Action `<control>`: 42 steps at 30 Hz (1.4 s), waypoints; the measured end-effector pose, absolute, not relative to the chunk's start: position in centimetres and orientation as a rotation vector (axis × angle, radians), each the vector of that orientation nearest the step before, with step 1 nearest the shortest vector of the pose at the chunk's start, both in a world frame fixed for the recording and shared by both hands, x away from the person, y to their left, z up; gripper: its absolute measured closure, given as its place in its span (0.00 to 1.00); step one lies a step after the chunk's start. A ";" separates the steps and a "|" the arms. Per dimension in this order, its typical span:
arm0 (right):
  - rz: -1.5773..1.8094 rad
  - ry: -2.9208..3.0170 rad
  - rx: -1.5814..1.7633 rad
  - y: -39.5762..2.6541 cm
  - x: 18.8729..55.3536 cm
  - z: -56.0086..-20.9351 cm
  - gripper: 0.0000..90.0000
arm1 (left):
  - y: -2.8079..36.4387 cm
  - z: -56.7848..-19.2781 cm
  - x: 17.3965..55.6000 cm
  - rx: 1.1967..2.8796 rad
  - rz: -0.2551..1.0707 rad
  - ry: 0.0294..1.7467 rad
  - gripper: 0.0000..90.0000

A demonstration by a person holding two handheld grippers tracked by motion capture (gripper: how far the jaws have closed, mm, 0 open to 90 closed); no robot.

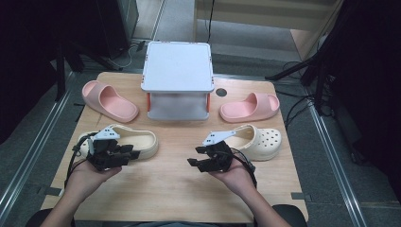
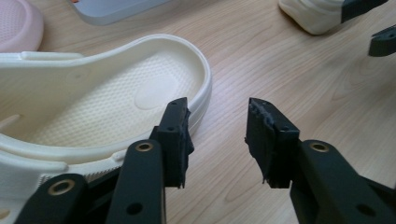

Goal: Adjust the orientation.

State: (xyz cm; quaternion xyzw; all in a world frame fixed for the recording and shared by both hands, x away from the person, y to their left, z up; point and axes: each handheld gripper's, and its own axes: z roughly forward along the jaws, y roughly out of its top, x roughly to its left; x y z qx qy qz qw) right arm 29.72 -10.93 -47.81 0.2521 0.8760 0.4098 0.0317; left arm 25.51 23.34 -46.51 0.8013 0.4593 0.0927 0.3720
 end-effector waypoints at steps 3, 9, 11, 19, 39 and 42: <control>1.259 2.699 0.766 -10.9 29.7 -47.8 0.52 | 23.4 -46.6 25.5 2.056 0.241 1.176 0.64; 1.286 2.703 0.750 -10.7 29.5 -47.7 0.53 | 23.6 -46.4 25.4 2.041 0.240 1.184 0.64; 1.298 2.696 0.730 -10.6 29.4 -47.7 0.53 | 23.7 -46.4 25.4 2.043 0.239 1.184 0.64; 1.317 2.708 0.731 -9.6 30.3 -47.1 0.56 | 24.3 -46.1 24.9 2.012 0.255 1.216 0.63; 1.327 2.765 0.583 -3.0 34.4 -46.8 0.60 | 26.1 -46.1 22.9 1.992 0.308 1.308 0.62; 1.339 2.771 0.569 -1.8 35.1 -47.0 0.60 | 26.3 -46.2 22.7 1.989 0.313 1.319 0.62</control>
